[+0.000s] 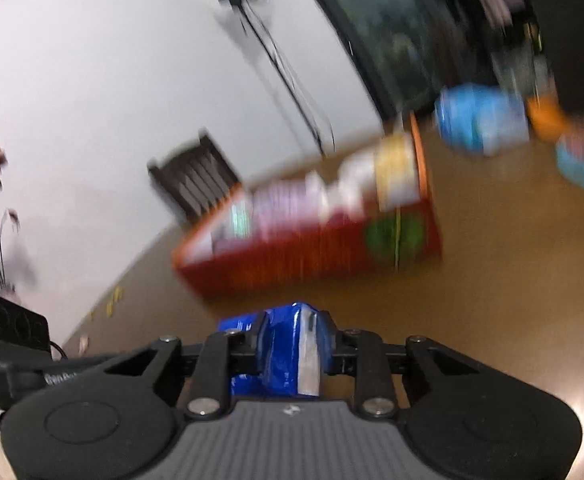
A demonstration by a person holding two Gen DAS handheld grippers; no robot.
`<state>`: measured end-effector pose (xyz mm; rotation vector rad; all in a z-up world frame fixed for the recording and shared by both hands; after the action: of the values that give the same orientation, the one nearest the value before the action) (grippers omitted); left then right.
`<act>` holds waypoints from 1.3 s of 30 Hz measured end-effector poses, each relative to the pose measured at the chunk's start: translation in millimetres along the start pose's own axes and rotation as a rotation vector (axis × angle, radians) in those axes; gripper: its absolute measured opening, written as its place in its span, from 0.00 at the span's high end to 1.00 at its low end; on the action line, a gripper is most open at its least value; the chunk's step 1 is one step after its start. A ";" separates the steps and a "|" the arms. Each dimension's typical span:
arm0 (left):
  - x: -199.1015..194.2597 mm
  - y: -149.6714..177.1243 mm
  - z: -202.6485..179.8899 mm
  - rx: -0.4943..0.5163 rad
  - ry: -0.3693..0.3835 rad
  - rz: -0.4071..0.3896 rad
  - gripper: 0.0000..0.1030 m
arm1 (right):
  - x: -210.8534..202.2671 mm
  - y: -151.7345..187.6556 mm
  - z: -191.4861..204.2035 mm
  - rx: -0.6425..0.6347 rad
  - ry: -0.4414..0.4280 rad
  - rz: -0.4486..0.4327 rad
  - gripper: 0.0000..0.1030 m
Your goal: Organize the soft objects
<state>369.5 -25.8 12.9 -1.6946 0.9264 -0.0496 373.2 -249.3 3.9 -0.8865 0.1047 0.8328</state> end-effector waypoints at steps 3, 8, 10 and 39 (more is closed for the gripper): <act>32.3 -55.0 12.2 0.023 0.036 -0.023 0.68 | 6.9 -52.0 16.9 -0.114 0.036 -0.100 0.77; 105.1 -101.7 57.6 -0.062 0.038 0.051 0.68 | 62.4 -121.4 13.2 -0.175 0.141 -0.134 0.77; 129.4 -101.0 73.5 -0.070 0.027 0.118 0.68 | 88.6 -132.9 5.6 -0.181 0.184 -0.099 0.77; 123.1 -92.4 98.2 0.007 -0.193 0.229 0.67 | 205.3 -130.2 -7.2 -0.304 0.373 0.305 0.80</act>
<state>551.7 -16.0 4.2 -1.5465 0.9662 0.2592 605.3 -176.6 -0.4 -1.3304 0.4572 0.9726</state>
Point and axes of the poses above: each gripper's, at about its wrist camera, not at the fingertips, and x roughly the way its jaws point, z to its left, y to its underside, the point moved 3 cm from there along x, roughly the way its jaws point, and after that the axes turned 14 degrees about x, right-handed, at the moved point
